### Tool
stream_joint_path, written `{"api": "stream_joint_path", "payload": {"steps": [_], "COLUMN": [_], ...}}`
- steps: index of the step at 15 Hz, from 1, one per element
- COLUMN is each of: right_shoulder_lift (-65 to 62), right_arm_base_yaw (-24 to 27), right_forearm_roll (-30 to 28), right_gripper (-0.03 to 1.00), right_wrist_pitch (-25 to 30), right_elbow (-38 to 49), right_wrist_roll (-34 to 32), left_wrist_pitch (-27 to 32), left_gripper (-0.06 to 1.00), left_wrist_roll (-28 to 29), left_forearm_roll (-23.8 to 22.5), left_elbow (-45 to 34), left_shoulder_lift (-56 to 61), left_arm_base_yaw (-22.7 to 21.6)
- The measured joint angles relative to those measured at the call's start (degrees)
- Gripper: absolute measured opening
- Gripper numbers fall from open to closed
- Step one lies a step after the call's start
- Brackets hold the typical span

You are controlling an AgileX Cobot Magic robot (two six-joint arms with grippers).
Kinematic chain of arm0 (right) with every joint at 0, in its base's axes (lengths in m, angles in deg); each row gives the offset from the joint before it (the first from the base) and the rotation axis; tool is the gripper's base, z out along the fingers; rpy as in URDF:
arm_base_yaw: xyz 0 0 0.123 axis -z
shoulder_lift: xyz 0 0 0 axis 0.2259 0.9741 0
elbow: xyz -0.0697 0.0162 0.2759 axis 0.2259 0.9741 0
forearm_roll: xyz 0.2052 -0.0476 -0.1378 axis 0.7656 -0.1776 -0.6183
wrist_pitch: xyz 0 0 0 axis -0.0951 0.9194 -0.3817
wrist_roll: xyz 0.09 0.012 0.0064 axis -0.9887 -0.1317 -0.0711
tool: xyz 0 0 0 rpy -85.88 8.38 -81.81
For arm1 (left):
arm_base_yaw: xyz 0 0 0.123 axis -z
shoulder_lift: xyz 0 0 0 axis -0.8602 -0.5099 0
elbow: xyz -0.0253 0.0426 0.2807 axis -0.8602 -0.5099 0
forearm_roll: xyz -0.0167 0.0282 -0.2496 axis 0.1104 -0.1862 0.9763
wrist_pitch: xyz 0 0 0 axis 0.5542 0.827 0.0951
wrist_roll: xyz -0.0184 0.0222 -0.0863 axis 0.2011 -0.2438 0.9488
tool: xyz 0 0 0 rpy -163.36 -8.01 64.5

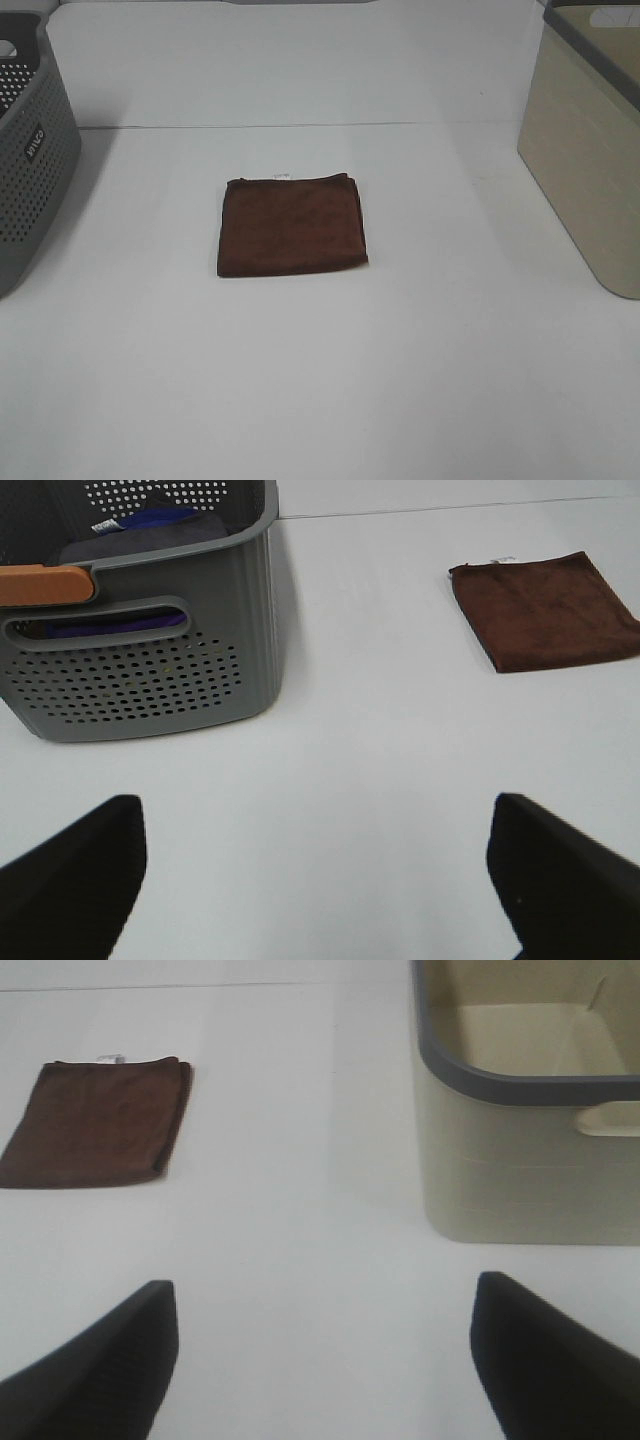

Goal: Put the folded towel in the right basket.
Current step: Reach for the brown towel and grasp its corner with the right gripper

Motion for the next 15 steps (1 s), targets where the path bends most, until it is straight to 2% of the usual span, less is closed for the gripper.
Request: {"api": "stream_joint_path", "payload": {"steps": [3, 9, 11, 15], "right_shoulder_lift": [15.41, 41.65, 47.84, 61.36], "right_arm_base_yaw": [0.00, -0.06, -3.50, -14.73], "right_forearm_roll": [5.33, 11.23, 11.92, 11.92], "right_gripper": [0.76, 0.76, 0.76, 0.76], "right_wrist_pitch": [-0.63, 0.46, 0.34, -1.09], "right_elbow": [-6.47, -24.12, -28.48, -35.35], "right_wrist_roll": [2.41, 7.79, 7.85, 4.76], "left_wrist_pitch": [0.00, 0.00, 0.00, 0.00], "left_gripper": [0.88, 0.88, 0.88, 0.88], "left_wrist_roll": [0.00, 0.00, 0.00, 0.00], "left_forearm_roll": [0.00, 0.00, 0.00, 0.00], "left_elbow": [0.00, 0.00, 0.00, 0.00], "left_shoulder_lift": [0.00, 0.00, 0.00, 0.00], "left_arm_base_yaw": [0.00, 0.00, 0.00, 0.00]}}
